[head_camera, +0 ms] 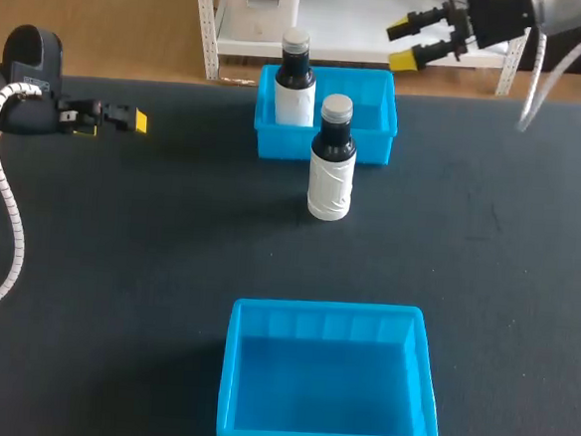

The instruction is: Pick up the bottle, and place it in the far bin if it is heavy, or in the near bin if it is light.

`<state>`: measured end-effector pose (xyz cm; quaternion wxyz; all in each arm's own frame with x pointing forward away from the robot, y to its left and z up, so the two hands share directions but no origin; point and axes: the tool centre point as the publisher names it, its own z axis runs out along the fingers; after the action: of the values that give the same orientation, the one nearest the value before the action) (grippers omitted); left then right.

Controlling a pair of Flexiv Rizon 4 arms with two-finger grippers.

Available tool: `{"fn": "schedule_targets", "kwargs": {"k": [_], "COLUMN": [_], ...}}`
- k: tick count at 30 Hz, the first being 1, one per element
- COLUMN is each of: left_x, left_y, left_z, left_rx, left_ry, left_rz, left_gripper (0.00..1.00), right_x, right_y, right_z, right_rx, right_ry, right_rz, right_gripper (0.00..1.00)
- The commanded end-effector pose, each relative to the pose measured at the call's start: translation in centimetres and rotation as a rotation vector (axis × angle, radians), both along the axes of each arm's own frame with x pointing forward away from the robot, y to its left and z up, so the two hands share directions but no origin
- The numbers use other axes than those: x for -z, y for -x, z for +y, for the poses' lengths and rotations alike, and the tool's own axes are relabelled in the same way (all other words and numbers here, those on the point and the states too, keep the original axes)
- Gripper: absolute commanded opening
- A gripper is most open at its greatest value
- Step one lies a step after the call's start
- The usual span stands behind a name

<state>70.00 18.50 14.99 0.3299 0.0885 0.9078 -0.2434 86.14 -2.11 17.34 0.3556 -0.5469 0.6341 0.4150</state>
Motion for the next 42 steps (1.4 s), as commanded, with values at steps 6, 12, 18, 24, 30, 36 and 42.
{"fn": "schedule_targets", "kwargs": {"k": [6,12,18,24,30,36,42], "left_x": [0.0,0.0,0.0,0.0,0.0,0.0,0.0], "left_y": [0.0,0.0,0.0,0.0,0.0,0.0,0.0], "left_z": [0.0,0.0,0.0,0.0,0.0,0.0,0.0], "left_rx": [0.000,0.000,0.000,0.000,0.000,0.000,0.000], "left_ry": [0.000,0.000,0.000,0.000,0.000,0.000,0.000], "left_rz": [0.000,0.000,0.000,0.000,0.000,0.000,0.000], "left_gripper": [1.00,1.00,1.00,1.00,1.00,1.00,1.00], "right_x": [-0.5,-0.2,0.7,1.6,2.4,2.9,3.2], "right_y": [6.9,9.4,11.7,12.8,12.9,12.9,12.5], "right_z": [-2.9,-2.8,-1.8,-0.3,1.2,2.7,3.7], "right_rx": [0.156,0.151,0.155,0.174,0.222,0.225,0.207], "right_ry": [-0.012,-0.003,0.030,0.054,0.074,0.078,0.081], "right_rz": [-0.079,-0.111,-0.142,-0.159,-0.159,-0.154,-0.149], "right_gripper": [1.00,1.00,1.00,1.00,1.00,1.00,1.00]}}
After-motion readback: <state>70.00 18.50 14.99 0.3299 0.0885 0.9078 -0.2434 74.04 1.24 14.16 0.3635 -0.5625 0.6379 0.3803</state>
